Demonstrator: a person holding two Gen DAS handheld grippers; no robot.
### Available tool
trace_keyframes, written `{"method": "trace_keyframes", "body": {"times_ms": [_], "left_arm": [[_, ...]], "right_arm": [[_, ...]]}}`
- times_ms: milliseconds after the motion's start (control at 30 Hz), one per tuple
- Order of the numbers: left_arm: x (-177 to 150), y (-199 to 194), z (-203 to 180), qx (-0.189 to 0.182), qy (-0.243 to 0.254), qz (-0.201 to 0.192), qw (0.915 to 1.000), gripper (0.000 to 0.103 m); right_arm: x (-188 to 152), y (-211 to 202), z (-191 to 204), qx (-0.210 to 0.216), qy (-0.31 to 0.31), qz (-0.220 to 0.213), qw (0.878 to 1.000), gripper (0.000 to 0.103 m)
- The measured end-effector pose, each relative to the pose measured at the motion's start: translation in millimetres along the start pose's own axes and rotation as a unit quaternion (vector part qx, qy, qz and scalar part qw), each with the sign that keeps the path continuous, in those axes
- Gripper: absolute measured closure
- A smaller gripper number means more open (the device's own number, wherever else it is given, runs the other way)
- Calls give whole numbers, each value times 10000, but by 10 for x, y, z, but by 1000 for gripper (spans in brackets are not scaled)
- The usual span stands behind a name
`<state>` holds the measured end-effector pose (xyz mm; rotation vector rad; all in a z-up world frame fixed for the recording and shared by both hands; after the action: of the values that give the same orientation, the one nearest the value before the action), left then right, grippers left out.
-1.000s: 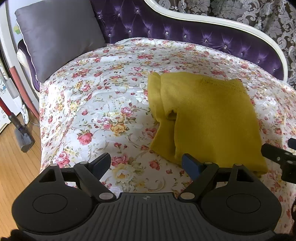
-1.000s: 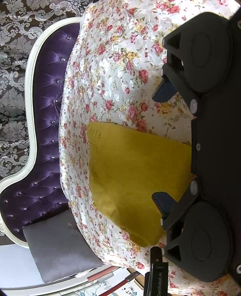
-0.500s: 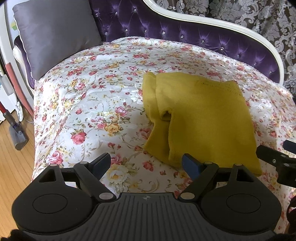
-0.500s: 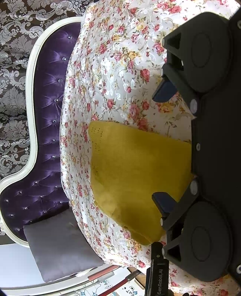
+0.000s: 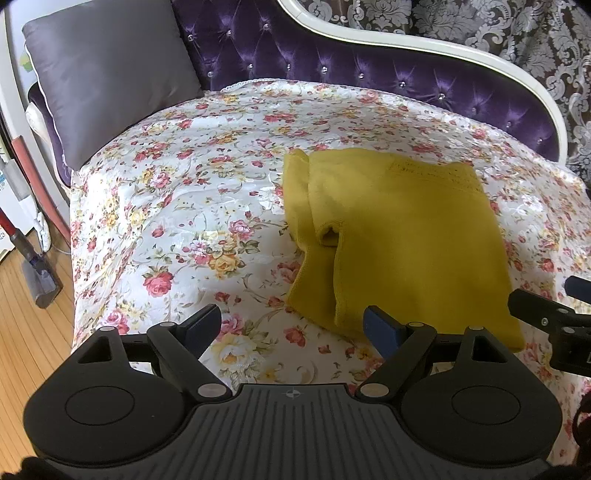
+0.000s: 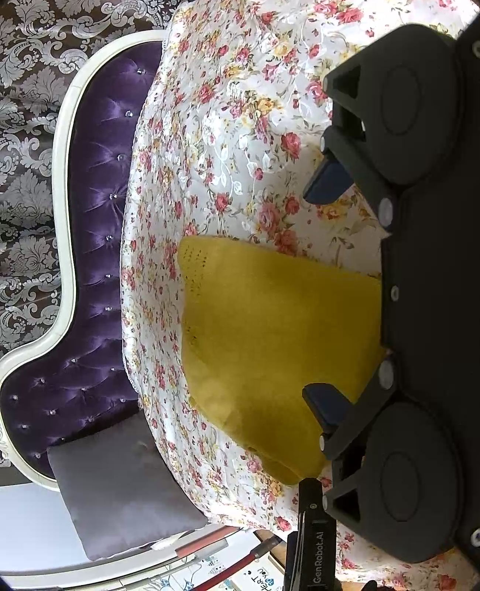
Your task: Fold small clothes
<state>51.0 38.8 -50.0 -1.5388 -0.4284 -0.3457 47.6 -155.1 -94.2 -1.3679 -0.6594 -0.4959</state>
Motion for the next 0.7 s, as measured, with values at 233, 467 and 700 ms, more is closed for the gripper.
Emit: {"method": "trace_keyframes", "body": {"times_ms": [233, 467, 700], "left_arm": [[-8, 3, -6, 25, 7, 8, 10000, 19], [-13, 6, -14, 44, 66, 4, 10000, 19], [-19, 17, -24, 27, 94, 31, 9999, 19]], "right_arm": [[-15, 10, -16, 14, 32, 20, 10000, 0], [-16, 10, -13, 15, 33, 18, 10000, 0], [-23, 6, 4, 20, 29, 28, 10000, 0]]}}
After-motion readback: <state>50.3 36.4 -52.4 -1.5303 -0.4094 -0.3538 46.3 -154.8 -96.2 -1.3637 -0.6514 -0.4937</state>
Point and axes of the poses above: each gripper's, at about its wrist camera, not at the fingertips, and y roughly the way its jaws point, z to its left, x to its top, the point moved 6 cm from there along y, roughly the way its jaws point, and after that the axes turned 11 degrees about z, right-handed, at the moved point
